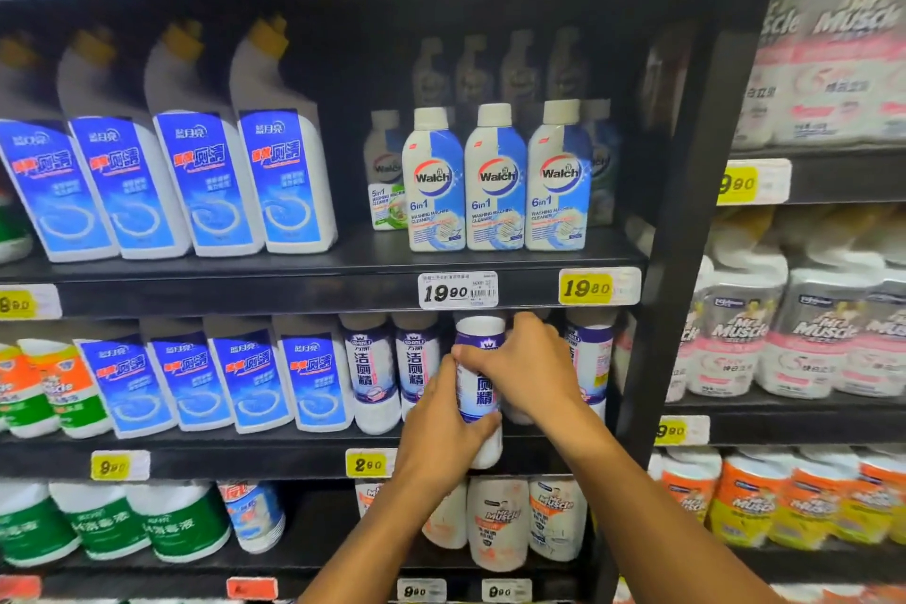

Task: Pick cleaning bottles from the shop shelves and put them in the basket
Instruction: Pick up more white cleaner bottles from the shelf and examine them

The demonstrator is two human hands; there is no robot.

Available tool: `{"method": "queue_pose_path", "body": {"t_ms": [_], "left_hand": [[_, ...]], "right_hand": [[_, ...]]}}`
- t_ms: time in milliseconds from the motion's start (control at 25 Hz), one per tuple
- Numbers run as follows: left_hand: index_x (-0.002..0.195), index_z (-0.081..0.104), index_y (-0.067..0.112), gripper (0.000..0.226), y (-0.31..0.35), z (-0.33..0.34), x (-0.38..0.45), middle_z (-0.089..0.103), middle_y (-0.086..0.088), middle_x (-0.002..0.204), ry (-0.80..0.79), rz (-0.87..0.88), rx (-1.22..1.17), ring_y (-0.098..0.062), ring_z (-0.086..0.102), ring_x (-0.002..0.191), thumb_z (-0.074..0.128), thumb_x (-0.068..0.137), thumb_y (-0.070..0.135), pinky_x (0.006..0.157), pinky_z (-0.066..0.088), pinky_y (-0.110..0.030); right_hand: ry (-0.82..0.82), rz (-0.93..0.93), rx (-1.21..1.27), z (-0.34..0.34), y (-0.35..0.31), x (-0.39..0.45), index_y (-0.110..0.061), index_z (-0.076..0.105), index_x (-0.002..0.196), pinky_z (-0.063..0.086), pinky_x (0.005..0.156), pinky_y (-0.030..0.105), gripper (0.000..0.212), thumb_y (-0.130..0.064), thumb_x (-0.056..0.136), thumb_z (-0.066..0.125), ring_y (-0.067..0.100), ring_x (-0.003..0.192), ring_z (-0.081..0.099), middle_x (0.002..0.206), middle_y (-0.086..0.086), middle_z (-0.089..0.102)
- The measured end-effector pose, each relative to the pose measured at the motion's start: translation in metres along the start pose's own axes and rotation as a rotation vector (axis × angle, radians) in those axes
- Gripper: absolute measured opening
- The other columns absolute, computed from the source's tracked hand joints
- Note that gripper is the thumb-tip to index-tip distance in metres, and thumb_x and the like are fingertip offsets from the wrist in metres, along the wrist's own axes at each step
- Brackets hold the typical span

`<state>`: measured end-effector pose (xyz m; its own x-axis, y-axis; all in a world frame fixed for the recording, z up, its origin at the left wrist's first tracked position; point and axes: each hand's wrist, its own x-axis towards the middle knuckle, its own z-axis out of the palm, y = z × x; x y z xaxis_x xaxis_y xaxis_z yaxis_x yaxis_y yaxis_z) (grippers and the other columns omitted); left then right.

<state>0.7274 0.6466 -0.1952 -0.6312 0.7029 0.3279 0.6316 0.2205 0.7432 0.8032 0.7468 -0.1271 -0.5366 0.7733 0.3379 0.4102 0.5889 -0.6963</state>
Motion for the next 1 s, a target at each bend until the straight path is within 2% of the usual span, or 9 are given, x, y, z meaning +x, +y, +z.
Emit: {"method": "queue_pose_path", "body": {"t_ms": [80,160,280,440,600,760,1000], "left_hand": [[0.140,0.032,0.031,0.073,-0.002,0.004,0.004,0.055,0.007,0.126,0.043,0.017,0.043,-0.016,0.059,0.111,0.075,0.081,0.037,0.087,0.049,-0.030],[0.139,0.034,0.026,0.069,-0.004,0.007,0.005,0.053,0.003,0.120,0.069,0.022,0.086,-0.019,0.059,0.109,0.073,0.083,0.035,0.085,0.049,-0.031],[0.140,0.031,0.019,0.069,-0.005,0.011,0.010,0.058,-0.003,0.123,0.062,-0.004,0.129,-0.023,0.062,0.108,0.069,0.086,0.038,0.085,0.052,-0.036],[0.151,0.004,0.023,0.092,-0.008,0.007,0.012,0.064,-0.004,0.126,0.045,-0.009,0.289,-0.024,0.067,0.101,0.062,0.087,0.053,0.079,0.049,-0.033],[0.148,-0.023,0.031,0.103,-0.012,0.008,0.009,0.066,-0.007,0.124,0.032,-0.004,0.379,-0.026,0.069,0.098,0.055,0.089,0.059,0.075,0.048,-0.035],[0.140,-0.040,0.034,0.103,-0.020,0.012,0.005,0.068,-0.004,0.120,0.041,0.039,0.428,-0.020,0.070,0.091,0.046,0.092,0.063,0.069,0.044,-0.031],[0.143,-0.037,0.028,0.096,-0.028,0.016,0.010,0.063,-0.004,0.123,-0.028,0.056,0.478,-0.024,0.067,0.097,0.043,0.098,0.054,0.074,0.047,-0.036]], "right_hand": [[0.040,0.001,-0.002,0.004,0.000,-0.002,-0.016,0.056,0.098,0.051,0.072,0.031,0.059,-0.058,0.065,0.081,0.026,0.093,0.068,0.101,0.003,0.072],[0.051,-0.002,-0.003,0.008,-0.002,-0.006,-0.013,0.052,0.104,0.054,0.078,0.037,0.065,-0.058,0.067,0.081,0.028,0.098,0.067,0.103,0.006,0.071],[0.067,-0.023,-0.074,0.011,-0.003,-0.006,-0.011,0.050,0.106,0.053,0.084,0.039,0.066,-0.059,0.071,0.078,0.032,0.103,0.065,0.109,0.009,0.070],[0.019,-0.098,-0.178,0.010,-0.003,-0.001,-0.009,0.054,0.106,0.052,0.084,0.041,0.065,-0.065,0.077,0.070,0.038,0.104,0.064,0.109,0.013,0.070],[0.021,-0.136,-0.237,0.011,0.001,0.000,-0.010,0.052,0.106,0.049,0.080,0.040,0.062,-0.064,0.080,0.067,0.039,0.103,0.064,0.109,0.014,0.070],[0.095,-0.139,-0.215,0.018,0.003,-0.003,-0.011,0.048,0.100,0.048,0.080,0.040,0.060,-0.064,0.081,0.066,0.035,0.095,0.067,0.099,0.012,0.072],[0.148,-0.125,-0.204,0.028,0.005,0.000,-0.007,0.053,0.101,0.048,0.083,0.041,0.062,-0.065,0.082,0.065,0.036,0.096,0.067,0.097,0.015,0.072]]}}
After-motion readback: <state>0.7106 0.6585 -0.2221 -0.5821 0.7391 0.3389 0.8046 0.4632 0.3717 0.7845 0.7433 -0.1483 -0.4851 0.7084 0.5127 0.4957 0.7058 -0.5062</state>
